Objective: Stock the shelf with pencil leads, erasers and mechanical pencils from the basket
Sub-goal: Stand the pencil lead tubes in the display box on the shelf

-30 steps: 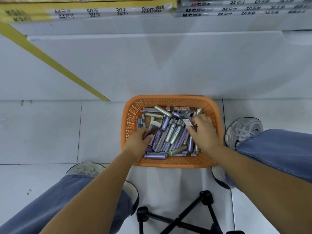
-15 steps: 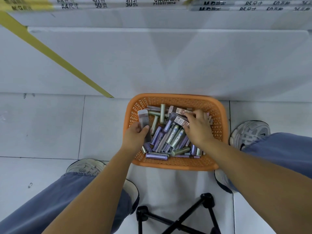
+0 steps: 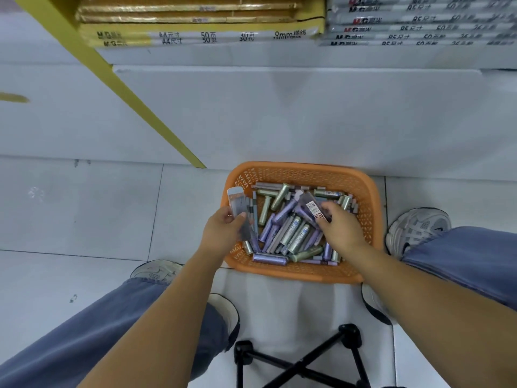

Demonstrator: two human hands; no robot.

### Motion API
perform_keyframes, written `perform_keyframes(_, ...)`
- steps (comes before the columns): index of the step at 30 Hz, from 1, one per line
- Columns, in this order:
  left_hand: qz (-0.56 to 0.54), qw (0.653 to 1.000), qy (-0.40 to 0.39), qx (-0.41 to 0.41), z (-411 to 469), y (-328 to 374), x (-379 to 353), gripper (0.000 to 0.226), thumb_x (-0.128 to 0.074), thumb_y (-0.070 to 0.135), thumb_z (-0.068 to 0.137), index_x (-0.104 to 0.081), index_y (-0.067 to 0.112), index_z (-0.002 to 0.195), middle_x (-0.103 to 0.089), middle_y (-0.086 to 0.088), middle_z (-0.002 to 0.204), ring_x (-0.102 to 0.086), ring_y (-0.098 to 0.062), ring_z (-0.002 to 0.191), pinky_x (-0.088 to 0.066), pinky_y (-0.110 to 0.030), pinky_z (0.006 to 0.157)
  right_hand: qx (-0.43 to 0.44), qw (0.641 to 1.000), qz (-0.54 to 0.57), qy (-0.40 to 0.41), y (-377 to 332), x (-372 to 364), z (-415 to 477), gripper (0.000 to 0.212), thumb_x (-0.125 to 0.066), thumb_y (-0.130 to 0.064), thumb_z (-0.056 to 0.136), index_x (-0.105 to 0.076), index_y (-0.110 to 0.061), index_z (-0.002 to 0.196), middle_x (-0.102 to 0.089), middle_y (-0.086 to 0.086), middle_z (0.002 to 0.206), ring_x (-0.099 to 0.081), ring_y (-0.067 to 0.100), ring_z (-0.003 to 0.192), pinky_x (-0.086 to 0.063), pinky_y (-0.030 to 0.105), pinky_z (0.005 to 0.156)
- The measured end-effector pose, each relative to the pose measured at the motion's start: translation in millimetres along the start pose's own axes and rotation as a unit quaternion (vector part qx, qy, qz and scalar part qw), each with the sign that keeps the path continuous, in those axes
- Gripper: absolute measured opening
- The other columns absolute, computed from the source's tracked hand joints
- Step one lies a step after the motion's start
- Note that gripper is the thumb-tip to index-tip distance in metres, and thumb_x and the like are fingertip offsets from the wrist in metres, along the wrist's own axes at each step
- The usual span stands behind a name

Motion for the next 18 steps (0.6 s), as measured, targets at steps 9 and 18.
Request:
perform_keyframes(9,-0.033,0.992,-0.091,-0.076,-51.9,56.1,-12.1,0.013,-0.056,0.015,0.1,-0.062,0.015,0.111,-0.075,-0.008,0.102,-0.068,-0.01,0.079,-0.053,-0.015,0.058,0.023,0.967,0.239,-0.089,-66.3,58.4,-40.4,0.017,-0.062,-0.021,0.093,-0.059,-0.026,0.109,-0.068,-0.008,0.106,-0.061,0.0,0.091,-0.046,0.016,0.073)
perform_keyframes(18,-0.188,0.954,-0.116,-0.202,-133.6,168.4,16.2,0.029,-0.055,0.017,0.101,-0.058,0.006,0.127,-0.067,-0.021,0.122,-0.064,-0.041,0.113,-0.049,-0.058,0.098,0.213,0.94,0.266,-0.007,-190.7,152.7,-119.0,0.013,-0.067,-0.019,0.089,-0.069,-0.03,0.095,-0.069,0.003,0.087,-0.06,0.004,0.07,-0.044,0.018,0.063)
Point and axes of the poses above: each hand's wrist, its own z-axis towards the middle knuckle, its own x-axis out of the back of the hand, y = z × x, the point moved 3 cm from there along z, towards the middle knuckle
